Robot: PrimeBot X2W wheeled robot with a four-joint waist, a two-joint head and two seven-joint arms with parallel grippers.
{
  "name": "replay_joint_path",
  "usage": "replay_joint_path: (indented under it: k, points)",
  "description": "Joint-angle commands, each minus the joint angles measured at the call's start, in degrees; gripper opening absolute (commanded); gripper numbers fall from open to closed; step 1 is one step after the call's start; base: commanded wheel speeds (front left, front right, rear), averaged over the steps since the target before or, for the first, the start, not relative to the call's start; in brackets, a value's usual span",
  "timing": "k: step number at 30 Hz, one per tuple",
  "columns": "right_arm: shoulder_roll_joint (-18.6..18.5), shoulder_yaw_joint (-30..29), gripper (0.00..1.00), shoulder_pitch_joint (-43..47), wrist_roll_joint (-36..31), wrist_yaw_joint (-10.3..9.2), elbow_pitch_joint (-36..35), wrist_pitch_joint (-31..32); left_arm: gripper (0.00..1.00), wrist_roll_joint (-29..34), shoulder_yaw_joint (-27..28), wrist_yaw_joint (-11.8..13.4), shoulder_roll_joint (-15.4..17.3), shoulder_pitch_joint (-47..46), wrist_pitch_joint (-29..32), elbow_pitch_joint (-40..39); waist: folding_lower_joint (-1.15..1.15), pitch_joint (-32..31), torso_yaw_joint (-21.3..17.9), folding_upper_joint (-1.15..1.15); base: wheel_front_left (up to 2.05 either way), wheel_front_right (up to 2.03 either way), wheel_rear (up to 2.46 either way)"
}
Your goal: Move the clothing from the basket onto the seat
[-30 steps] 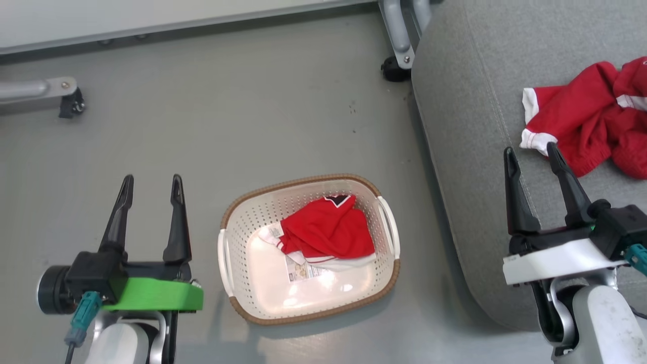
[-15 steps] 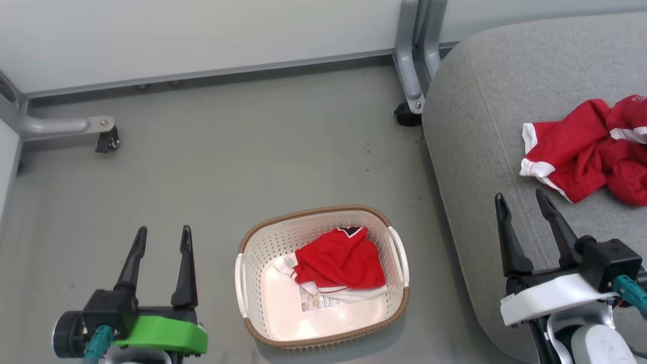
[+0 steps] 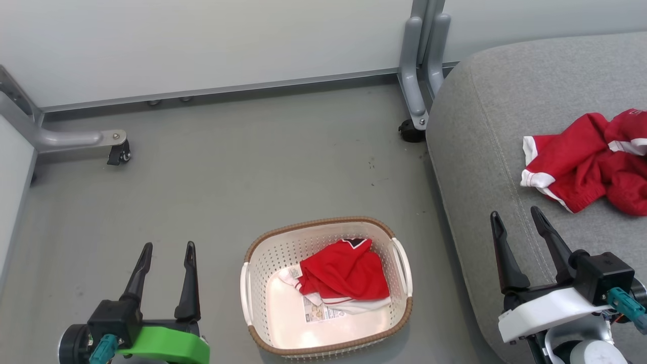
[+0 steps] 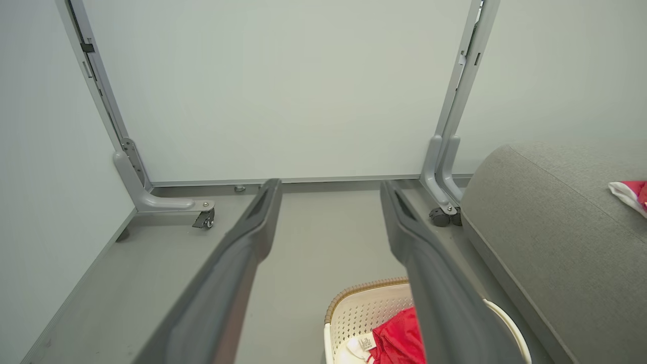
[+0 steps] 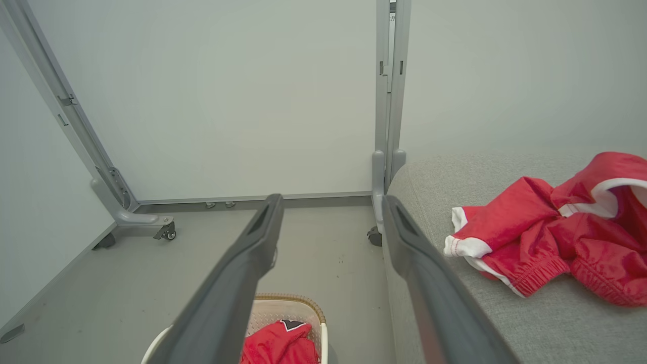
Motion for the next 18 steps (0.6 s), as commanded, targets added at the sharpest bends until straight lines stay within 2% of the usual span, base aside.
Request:
replay_joint_path:
  k: [1, 18]
  points:
    - [-0.01, -0.03, 1.00, 0.89, -0.47, -0.02, -0.40, 0.11, 1.00, 0.58, 0.25, -0.16, -0.20, -0.02, -0.02, 0.10, 0.00, 0.04, 0.05, 0.00, 0.00, 0.00, 0.00]
    - [0.40, -0.31, 1.00, 0.10, -0.42, -0.02, -0.62, 0.23, 1.00, 1.85, 1.26, -1.25, -1.20, -1.74, -0.02, 1.61, 0.00, 0.45, 0.24, 0.00, 0.00, 0.00, 0.00]
